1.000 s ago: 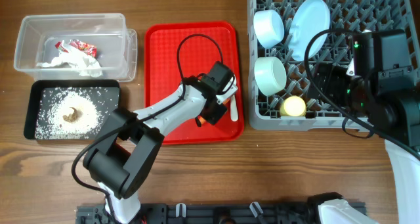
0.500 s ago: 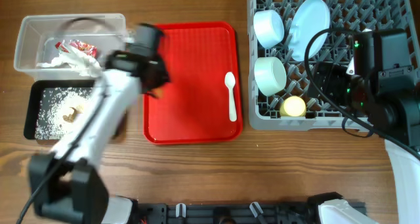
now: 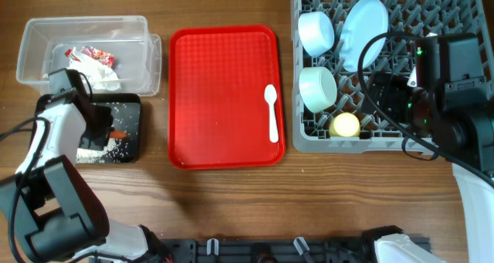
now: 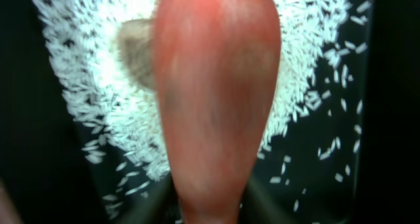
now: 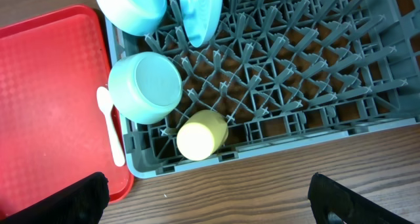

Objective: Sort waste into correct bins and load items into the dishwasher rack
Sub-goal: 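Carry the carrot left and drop it onto the black tray, then reach the right gripper down to the white spoon on the red tray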

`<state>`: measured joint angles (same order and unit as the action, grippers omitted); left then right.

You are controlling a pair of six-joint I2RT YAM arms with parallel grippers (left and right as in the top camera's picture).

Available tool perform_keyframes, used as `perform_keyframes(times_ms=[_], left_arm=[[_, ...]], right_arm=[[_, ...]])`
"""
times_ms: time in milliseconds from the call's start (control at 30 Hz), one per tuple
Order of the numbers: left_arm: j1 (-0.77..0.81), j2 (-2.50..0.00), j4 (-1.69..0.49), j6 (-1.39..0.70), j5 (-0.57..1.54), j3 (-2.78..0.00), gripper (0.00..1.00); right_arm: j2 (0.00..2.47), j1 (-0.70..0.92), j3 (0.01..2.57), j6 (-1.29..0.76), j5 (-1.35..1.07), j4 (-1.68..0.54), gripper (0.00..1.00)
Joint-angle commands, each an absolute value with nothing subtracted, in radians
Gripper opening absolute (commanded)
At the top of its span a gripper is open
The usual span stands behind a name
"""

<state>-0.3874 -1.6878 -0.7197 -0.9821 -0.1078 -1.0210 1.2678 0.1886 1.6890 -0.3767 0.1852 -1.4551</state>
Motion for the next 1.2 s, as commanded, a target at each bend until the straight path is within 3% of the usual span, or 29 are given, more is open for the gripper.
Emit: perform_keyframes(times_ms=[0,133,267,367,467,500,533,567,667,767,900,1067,1167], left_arm=[[-0.389,-1.700,-0.663,-1.040,-0.117,-0.997,0.64],[-0.389,-1.657,-0.636,-0.861,-0.080,-1.029,0.82],[-0.388,-1.515,-0.664,-0.730,-0.017,-1.079,0.85],[-0.385,-1.326,-0.691,-0.500,0.221,-1.081,0.85],[-0.334,-1.198,-0.754,-0.395,0.314,-1.081,0.87],[-0.302,-1.175,-0.778,-0.363,0.321,-1.081,0.90],[-0.229,-1.163,-0.817,-0.285,0.321,-1.081,1.00],[-0.173,-1.168,-0.834,-0.249,0.308,-1.080,1.00],[-0.009,-1.211,-0.832,-0.249,0.162,-1.079,1.00],[0.061,-1.282,-0.831,-0.408,-0.067,-1.079,1.00],[0.062,-1.379,-0.810,-0.624,-0.083,-1.079,1.00],[0.081,-1.512,-0.781,-0.664,-0.080,-1.079,1.00],[0.083,-1.531,-0.778,-0.663,-0.081,-1.079,1.00]], right_arm=[[1.274,0.185,1.694,-0.367,0.206,-1.446,1.00],[1.275,0.185,1.694,-0.323,0.039,-1.357,1.00],[1.316,0.217,1.694,-0.281,-0.138,-1.251,1.00],[1.439,0.336,1.694,-0.291,-0.136,-1.190,1.00],[1.613,0.426,1.694,-0.347,-0.140,-1.139,0.98],[1.672,0.441,1.694,-0.365,-0.152,-1.137,0.96],[1.756,0.455,1.694,-0.366,-0.179,-1.138,0.90],[1.812,0.464,1.694,-0.366,-0.186,-1.142,0.85],[1.949,0.505,1.694,-0.366,-0.186,-1.111,0.75],[2.073,0.566,1.694,-0.399,-0.145,-1.050,0.70],[2.162,0.580,1.694,-0.529,-0.074,-1.042,0.67],[2.182,0.580,1.694,-0.622,0.136,-1.055,0.67],[2.225,0.580,1.694,-0.628,0.119,-1.039,0.64]])
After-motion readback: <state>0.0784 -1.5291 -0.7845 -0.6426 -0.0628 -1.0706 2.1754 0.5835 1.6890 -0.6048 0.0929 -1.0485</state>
